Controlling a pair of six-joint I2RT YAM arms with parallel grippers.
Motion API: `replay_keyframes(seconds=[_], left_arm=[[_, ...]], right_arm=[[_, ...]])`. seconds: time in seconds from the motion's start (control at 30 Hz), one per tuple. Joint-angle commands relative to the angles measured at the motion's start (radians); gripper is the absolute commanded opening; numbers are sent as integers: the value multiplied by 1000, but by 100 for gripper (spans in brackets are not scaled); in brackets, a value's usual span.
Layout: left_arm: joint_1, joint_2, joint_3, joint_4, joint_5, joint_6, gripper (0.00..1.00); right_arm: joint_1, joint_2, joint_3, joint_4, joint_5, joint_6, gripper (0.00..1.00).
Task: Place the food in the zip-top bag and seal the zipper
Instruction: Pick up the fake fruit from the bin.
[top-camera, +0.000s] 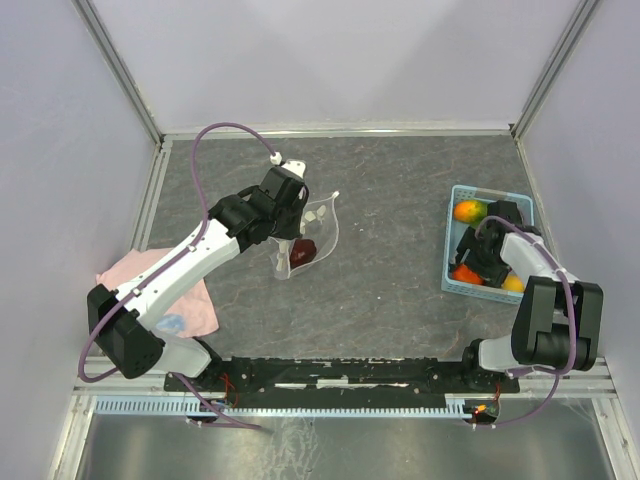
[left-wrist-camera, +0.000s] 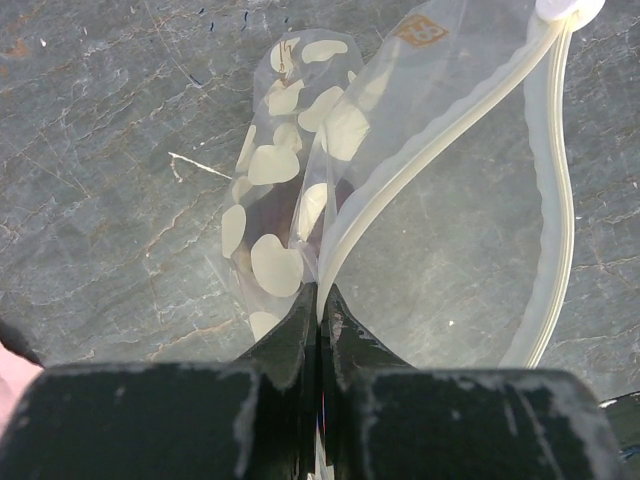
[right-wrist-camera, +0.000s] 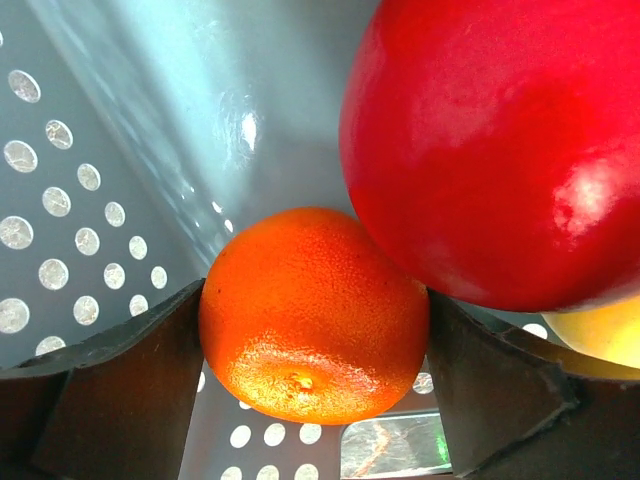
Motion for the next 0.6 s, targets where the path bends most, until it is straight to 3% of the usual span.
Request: replay_keyframes(seconds=[0.0, 0.2, 0.57], left_arm=[[7, -14, -2, 19, 11, 14, 3], [9, -13, -2, 19, 17, 12, 3], [11, -13, -5, 29, 33, 22, 3]], right_arm=[[-1, -28, 4, 11, -11, -14, 83], [-1, -132, 30, -40, 21, -22, 67], [22, -350, 124, -151, 31, -59, 59]])
